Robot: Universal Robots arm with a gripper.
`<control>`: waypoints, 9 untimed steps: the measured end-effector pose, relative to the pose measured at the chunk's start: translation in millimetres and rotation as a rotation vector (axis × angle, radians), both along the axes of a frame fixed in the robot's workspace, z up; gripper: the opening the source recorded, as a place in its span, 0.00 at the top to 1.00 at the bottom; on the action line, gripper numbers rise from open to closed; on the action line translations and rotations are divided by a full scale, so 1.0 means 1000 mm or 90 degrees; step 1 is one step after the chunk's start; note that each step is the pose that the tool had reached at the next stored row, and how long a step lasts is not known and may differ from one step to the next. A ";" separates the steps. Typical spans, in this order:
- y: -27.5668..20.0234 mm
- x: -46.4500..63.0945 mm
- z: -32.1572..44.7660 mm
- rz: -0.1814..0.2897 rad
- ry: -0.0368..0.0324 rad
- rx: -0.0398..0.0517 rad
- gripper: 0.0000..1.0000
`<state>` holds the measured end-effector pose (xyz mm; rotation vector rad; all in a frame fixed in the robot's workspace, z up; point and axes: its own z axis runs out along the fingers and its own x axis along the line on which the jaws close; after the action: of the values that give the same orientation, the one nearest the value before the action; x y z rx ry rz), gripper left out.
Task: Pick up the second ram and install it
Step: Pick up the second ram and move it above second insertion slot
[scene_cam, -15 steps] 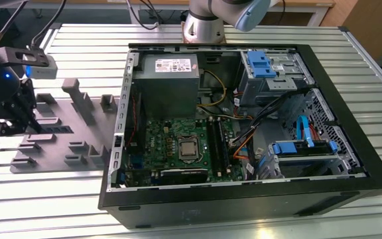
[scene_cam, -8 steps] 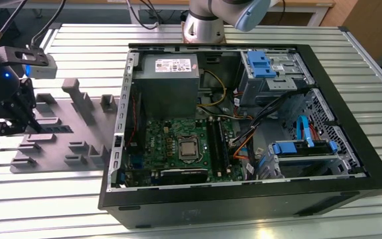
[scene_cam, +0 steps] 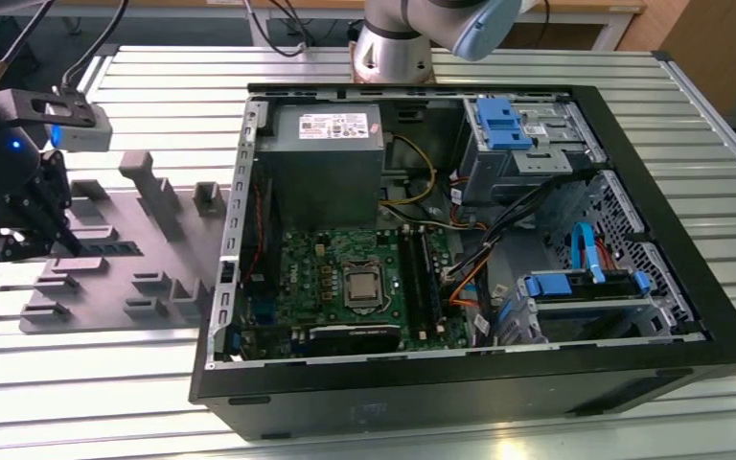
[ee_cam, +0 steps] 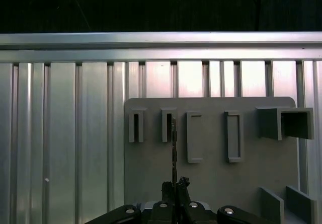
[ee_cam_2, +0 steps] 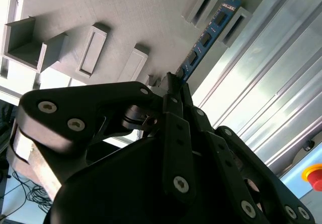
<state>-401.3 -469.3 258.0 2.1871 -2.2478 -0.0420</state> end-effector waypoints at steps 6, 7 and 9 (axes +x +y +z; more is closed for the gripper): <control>0.0000 0.000 0.0020 0.000 0.0001 -0.0001 0.86; 0.0000 0.000 0.0030 0.000 0.0000 0.0000 0.86; 0.0000 0.000 0.0051 0.000 0.0000 0.0000 0.86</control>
<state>-401.2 -469.3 263.2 2.1871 -2.2478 -0.0420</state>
